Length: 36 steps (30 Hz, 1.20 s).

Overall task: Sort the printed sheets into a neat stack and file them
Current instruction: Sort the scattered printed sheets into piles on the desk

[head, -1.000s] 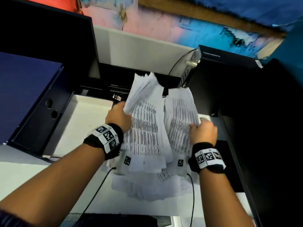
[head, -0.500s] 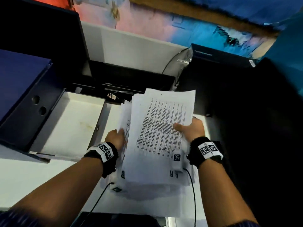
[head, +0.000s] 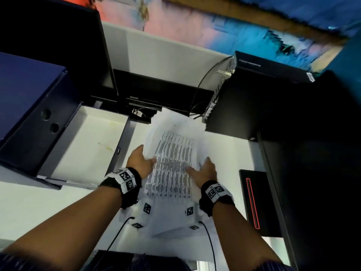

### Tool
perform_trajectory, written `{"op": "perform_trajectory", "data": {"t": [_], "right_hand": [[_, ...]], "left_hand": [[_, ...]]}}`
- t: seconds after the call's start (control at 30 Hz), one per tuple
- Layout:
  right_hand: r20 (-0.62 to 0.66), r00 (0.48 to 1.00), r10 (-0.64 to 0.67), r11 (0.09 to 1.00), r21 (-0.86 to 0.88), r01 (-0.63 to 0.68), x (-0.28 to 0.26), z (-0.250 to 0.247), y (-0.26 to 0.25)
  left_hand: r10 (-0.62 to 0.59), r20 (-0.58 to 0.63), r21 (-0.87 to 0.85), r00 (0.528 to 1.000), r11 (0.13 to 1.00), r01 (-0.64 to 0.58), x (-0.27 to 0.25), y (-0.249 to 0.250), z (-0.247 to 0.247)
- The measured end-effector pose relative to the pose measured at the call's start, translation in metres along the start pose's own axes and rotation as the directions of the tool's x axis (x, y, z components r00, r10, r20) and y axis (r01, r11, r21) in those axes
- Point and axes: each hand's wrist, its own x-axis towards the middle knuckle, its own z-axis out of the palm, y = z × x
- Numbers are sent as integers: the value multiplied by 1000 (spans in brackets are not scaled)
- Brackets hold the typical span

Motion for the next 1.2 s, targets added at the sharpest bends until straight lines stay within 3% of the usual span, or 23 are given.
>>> {"op": "perform_trajectory", "data": {"t": [0.07,0.13,0.2,0.33,0.4,0.47,0.53,0.67,0.77,0.87,1.03,1.17,1.2], "right_hand": [[-63,998,-17,973,229,31,-2,-23,-5],[-53,998,-31,860,507,54,-11,-50,-24],[-7,996,-93,761,644,76,-25,-79,-50],[-184,968,-168,733,633,248,-53,-118,-98],[-321,935,-152,714,618,329,-63,-120,-109],[-395,902,-174,693,602,397,-71,-111,-115],[-365,905,-219,682,606,410,-77,-95,-115],[-392,883,-259,633,622,461,-74,-73,-109],[-459,867,-194,550,681,484,-72,-76,-118],[-477,855,-205,529,681,507,-68,-82,-120],[-313,934,-174,601,717,353,-68,-79,-105],[-365,918,-154,528,755,389,-69,-80,-107],[-367,921,-128,546,749,374,-66,-73,-105]], "left_hand": [[84,-7,-176,996,981,-84,-4,16,-16],[168,-26,-286,985,943,-169,-9,42,-35],[243,-48,-338,969,909,-245,-19,66,-50],[381,-154,-415,912,812,-409,-31,114,-72],[452,-254,-299,855,804,-514,-31,126,-74],[457,-335,-234,824,807,-543,-31,121,-67],[409,-315,-237,857,840,-488,-33,107,-55],[313,-148,-379,938,858,-346,-20,81,-47],[348,-120,-392,930,844,-367,-12,86,-47],[398,-114,-423,910,810,-407,-5,87,-54],[298,-10,-407,954,870,-276,-4,73,-55],[360,-89,-436,929,824,-361,-6,79,-55],[349,-86,-442,933,826,-350,-8,78,-53]]}}
